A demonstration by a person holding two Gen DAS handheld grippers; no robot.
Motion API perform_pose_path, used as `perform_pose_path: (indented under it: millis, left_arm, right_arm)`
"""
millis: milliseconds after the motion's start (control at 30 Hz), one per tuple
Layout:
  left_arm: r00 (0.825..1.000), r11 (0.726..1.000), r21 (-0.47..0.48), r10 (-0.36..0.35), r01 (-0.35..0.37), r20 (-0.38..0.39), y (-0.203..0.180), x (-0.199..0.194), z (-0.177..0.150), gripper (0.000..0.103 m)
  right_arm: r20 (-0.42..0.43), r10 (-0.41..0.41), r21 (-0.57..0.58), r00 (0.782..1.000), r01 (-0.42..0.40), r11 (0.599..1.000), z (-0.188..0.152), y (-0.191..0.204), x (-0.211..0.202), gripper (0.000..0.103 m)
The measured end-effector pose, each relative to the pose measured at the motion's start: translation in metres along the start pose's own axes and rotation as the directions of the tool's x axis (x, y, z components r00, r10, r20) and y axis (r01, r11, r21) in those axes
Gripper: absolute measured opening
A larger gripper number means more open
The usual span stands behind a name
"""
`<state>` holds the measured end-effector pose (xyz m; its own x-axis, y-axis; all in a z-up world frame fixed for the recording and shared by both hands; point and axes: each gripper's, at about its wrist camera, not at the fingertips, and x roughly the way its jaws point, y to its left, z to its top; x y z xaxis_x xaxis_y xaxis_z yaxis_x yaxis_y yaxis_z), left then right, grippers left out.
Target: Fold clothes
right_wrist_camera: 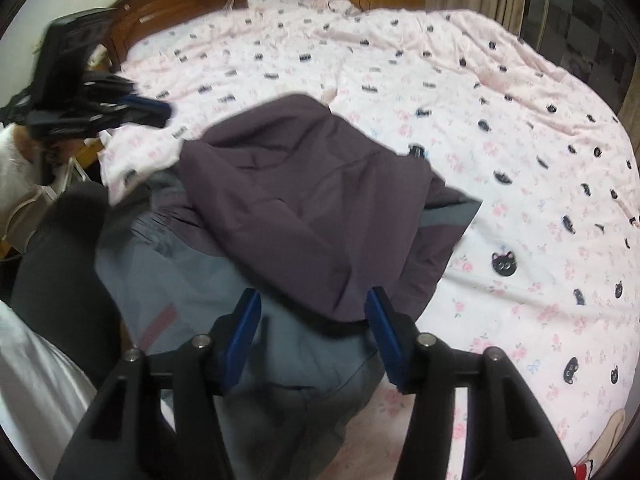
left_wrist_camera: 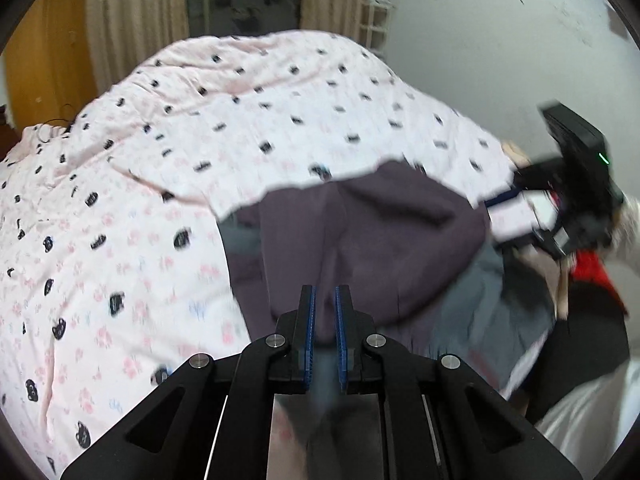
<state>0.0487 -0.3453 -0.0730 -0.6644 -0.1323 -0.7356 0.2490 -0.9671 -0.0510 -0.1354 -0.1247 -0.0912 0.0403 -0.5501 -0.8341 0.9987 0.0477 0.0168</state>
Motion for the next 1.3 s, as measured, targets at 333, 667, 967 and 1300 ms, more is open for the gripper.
perform_pose_path:
  millis: [333, 667, 967, 1300]
  left_arm:
    - [0.998, 0.998, -0.027, 0.056, -0.057, -0.041, -0.024, 0.054, 0.018, 0.008]
    - [0.994, 0.999, 0.017, 0.052, -0.05, -0.091, -0.054, 0.054, -0.013, 0.008]
    - [0.989, 0.996, 0.007, 0.091, -0.091, -0.115, -0.06, 0.079, -0.032, 0.008]
    - [0.985, 0.985, -0.041, 0.169, -0.168, 0.025, -0.032, 0.039, 0.017, 0.027]
  right_arm:
    - [0.147, 0.124, 0.19, 0.981, -0.151, 0.97, 0.034, -0.014, -0.036, 0.047]
    - [0.052, 0.126, 0.147, 0.991, -0.133, 0.98, 0.048, 0.021, 0.016, 0.035]
    - [-0.053, -0.005, 0.061, 0.999, 0.008, 0.998, 0.016, 0.047, 0.061, 0.033]
    - [0.137, -0.066, 0.178, 0.988, 0.041, 0.983, 0.054, -0.019, 0.002, 0.036]
